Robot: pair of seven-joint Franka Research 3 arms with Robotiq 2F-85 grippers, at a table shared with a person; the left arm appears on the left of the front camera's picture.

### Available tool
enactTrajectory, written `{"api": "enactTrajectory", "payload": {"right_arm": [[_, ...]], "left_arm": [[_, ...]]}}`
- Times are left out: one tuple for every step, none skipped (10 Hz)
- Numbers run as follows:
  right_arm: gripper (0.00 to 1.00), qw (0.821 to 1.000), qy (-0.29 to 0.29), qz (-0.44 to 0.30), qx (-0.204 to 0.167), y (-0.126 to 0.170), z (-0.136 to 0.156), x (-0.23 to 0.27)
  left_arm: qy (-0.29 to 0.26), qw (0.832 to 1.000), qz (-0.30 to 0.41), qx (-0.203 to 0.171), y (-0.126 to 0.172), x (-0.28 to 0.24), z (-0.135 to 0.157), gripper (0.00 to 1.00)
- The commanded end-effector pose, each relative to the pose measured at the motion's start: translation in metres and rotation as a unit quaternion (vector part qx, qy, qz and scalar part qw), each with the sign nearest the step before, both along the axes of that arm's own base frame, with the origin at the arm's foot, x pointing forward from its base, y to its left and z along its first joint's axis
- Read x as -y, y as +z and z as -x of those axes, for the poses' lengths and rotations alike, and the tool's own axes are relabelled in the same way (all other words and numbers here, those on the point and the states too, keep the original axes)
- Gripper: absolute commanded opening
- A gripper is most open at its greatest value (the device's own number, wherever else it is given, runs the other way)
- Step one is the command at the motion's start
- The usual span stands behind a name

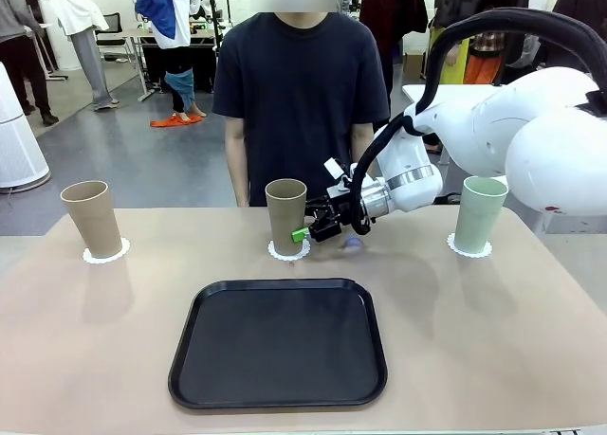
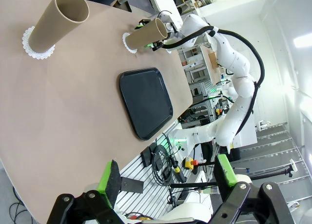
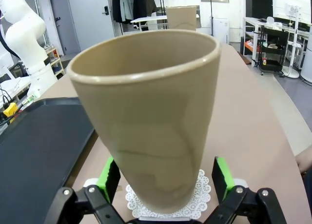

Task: Place coasters on the table and set cups on them.
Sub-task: Take one Reusable plastic cup from the Flat Tray and place it on a coaster set by the human.

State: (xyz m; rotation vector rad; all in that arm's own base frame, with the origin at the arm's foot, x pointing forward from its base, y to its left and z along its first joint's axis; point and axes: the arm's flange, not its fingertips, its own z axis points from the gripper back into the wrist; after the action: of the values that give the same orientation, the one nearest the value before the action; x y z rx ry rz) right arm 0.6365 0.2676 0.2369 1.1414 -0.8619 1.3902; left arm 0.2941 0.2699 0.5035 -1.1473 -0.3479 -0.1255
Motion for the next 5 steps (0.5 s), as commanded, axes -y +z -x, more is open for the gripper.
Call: {"api": "enactTrajectory", "payload": {"right_arm": [[1.0,1.0,-0.001,0.026,-0.01,0.0062,0.0067,0.0055],[1.0,0.999,0.0,0.031,-0.012,0.0073,0.0078,0.0065],[1.0,0.999,0.002,0.033,-0.013,0.0085,0.0091,0.0074],[1.0,0.999,0.0,0.034,-0.013,0.0106,0.0101,0.0091],[1.0,0.999,0.001,0.036,-0.014,0.0118,0.0115,0.0103]], "left_arm": [[0.004,1.0,0.007,-0.001,0.0033,-0.0002,0.0008,1.0],[0.004,1.0,0.007,-0.001,0.0033,-0.0002,0.0008,1.0],[0.004,1.0,0.007,-0.001,0.0033,-0.0002,0.0008,1.0],[0.004,1.0,0.007,-0.001,0.0033,-0.0002,0.0008,1.0],[0.004,1.0,0.007,-0.001,0.0033,-0.0002,0.0008,1.0]]}}
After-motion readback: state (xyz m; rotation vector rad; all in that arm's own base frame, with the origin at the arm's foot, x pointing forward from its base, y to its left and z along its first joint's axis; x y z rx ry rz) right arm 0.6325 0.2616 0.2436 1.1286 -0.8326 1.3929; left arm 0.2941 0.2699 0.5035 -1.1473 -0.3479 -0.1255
